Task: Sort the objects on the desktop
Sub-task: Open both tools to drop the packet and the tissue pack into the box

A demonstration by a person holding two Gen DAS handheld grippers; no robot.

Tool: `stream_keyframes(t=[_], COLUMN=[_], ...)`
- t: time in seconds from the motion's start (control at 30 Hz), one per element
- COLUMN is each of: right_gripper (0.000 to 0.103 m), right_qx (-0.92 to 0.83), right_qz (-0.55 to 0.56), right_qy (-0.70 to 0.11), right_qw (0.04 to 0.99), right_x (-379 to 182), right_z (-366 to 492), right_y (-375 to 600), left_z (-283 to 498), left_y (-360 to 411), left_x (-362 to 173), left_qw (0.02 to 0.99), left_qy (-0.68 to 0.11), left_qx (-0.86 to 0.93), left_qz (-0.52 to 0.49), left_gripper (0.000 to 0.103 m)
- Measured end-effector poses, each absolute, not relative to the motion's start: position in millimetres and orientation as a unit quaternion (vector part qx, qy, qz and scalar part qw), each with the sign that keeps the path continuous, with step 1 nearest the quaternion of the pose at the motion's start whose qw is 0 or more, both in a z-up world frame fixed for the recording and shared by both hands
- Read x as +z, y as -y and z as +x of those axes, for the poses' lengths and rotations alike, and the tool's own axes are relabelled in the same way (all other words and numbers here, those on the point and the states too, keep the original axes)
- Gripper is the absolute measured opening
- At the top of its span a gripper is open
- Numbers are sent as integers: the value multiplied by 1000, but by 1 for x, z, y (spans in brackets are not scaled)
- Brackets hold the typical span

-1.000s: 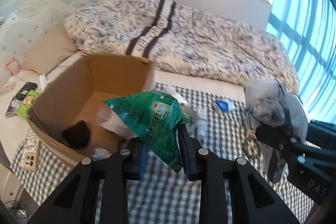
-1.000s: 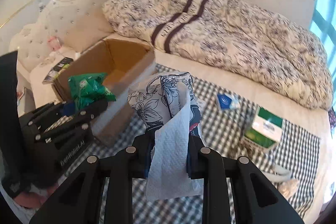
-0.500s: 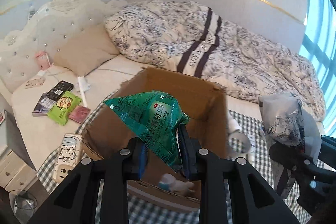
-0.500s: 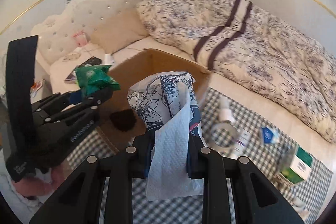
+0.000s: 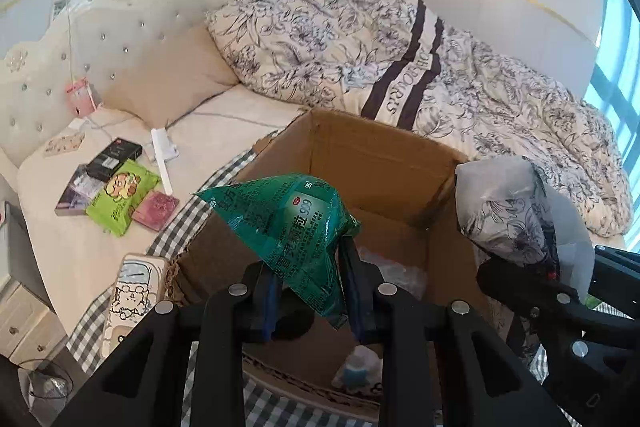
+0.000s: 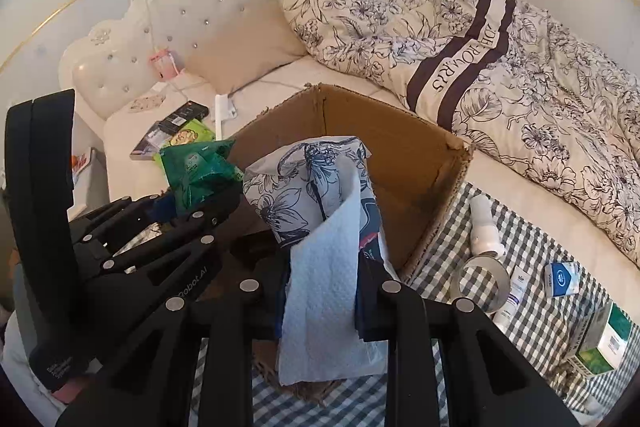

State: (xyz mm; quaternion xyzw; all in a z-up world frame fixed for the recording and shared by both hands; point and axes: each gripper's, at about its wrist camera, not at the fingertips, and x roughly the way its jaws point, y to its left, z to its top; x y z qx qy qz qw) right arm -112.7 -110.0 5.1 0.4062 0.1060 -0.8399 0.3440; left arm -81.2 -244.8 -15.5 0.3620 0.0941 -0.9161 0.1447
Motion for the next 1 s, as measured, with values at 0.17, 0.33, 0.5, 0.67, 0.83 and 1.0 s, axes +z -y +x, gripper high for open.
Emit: stream_keyframes(t=[0.17,0.33,0.5,0.67,0.83,1.0], right_gripper=[24,25,26,33,64,64], right_qx=[-837,-835,-836,-839,-862,-869], right_qz=[411,411,410,408,377,366], right_qy=[-107,-112,-124,-123,-105,-91], right_qw=[346,349,341,339,323,322], right_x=[-3,-10,-22,-25,-11,2], right_z=[-121,-127,-135,-143,-143,-138], right_y=[119,126,138,144,138,124], left_z=[-84,-90,-99,-103,-102,-97], left_y=[251,254,258,261,253,256], left_x=[-25,-34,-47,-51,-44,-38], left_qw=[141,140,142,144,135,142], left_qy=[-96,-100,-103,-102,-96,-106], left_qx=[-914,-911,-902,-899,-907,-907], left_qz=[369,374,395,400,388,382], left_gripper=[28,28,28,35,90,91])
